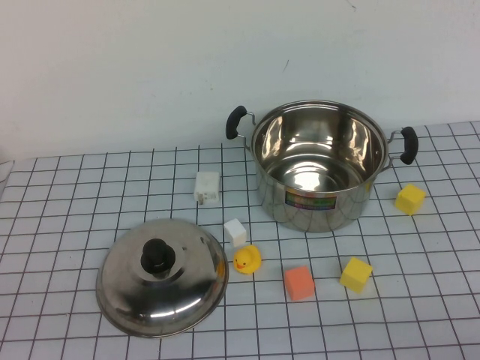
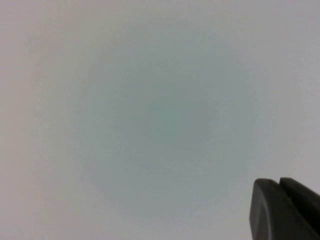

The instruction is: Cover the pot

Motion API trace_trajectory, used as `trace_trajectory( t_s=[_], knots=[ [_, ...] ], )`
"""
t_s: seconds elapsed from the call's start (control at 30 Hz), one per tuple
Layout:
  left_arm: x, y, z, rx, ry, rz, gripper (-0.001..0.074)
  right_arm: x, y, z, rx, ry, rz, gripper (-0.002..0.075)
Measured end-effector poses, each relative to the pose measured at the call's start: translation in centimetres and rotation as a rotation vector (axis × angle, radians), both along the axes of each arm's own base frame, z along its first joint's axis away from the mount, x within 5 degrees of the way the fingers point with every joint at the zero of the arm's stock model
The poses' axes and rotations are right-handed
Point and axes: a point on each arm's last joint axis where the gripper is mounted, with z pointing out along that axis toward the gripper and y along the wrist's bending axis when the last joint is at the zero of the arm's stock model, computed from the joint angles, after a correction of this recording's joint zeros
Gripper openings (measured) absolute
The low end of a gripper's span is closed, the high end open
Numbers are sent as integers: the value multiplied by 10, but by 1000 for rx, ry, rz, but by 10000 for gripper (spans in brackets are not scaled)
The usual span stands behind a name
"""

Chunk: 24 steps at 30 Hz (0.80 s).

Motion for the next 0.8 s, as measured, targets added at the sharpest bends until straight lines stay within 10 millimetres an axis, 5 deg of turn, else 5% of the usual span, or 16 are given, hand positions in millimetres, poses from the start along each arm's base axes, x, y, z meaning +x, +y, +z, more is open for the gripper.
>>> trace_trajectory(
  t_s=[0.07,0.43,0.8],
  knots=[
    [3,-3,1,-19,106,-51,-1,0,0,0,0,0,0,9],
    [16,-12,87,172,365,-77,-1,0,0,0,0,0,0,9],
    [82,-7,73,207,551,-59,-1,0,0,0,0,0,0,9]
  ],
)
